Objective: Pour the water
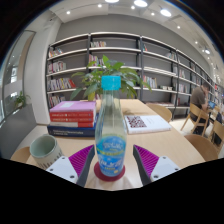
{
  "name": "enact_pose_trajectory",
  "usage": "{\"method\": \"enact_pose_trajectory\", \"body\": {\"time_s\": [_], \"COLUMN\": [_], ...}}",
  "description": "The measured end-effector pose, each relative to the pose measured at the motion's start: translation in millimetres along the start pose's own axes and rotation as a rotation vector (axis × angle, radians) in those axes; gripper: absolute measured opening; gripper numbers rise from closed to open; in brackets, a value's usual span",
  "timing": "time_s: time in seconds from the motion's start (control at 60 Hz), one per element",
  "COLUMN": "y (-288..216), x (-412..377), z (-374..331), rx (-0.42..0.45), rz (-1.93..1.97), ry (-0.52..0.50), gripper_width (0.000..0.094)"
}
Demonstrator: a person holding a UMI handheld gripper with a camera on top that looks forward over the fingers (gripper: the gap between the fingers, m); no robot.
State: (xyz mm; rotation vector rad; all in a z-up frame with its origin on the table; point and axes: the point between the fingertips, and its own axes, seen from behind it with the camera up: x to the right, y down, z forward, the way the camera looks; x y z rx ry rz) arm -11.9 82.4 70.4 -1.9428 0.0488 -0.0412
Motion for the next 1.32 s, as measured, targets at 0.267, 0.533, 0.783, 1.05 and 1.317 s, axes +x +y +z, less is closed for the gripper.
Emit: {"method": "enact_pose_trajectory", "body": {"time_s": [0.267,0.533,0.783,1.05,1.317], "y": [97.8,87.5,-5.4,-69.6,-75.2], "x": [-21.6,-98.6,-133.3,-132.5,-128.7], "z": [-134.9,-263.5,-317.5,-352.6,-368.7], "rx": [-0.222,-0.314,-0.207,-0.125,-0.133], "rz": [-0.001,0.028,0.038,0.014,-0.006], "ry": [0.006,-0.087,-0.117,-0.096,-0.081], "gripper_width": [0.0797,0.0802,0.0803,0.08,0.08]}}
